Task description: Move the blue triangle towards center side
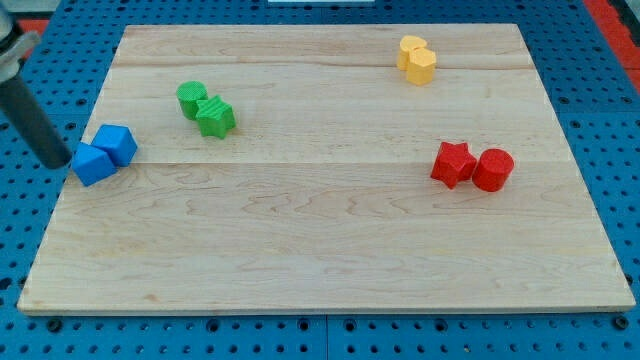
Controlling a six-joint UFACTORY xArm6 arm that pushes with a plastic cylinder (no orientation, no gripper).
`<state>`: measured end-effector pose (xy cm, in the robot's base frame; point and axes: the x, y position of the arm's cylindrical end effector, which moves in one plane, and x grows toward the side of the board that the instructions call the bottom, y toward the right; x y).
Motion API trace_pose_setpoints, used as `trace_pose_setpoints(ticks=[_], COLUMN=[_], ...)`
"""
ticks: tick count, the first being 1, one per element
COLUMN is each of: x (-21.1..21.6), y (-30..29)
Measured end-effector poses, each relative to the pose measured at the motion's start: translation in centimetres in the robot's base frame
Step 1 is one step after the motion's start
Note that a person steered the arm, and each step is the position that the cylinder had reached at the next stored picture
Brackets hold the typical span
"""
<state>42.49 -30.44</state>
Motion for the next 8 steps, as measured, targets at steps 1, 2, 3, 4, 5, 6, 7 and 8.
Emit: trace_pose_setpoints(ticks=[1, 2, 3, 4, 5, 6, 7, 8], x=[-1.7, 3.1, 1.1, 1.6, 3.8, 6.7, 4.0, 2.5], y=[3.1, 2.8, 5.0, 0.9, 0.9, 1.5, 7.4, 14.6])
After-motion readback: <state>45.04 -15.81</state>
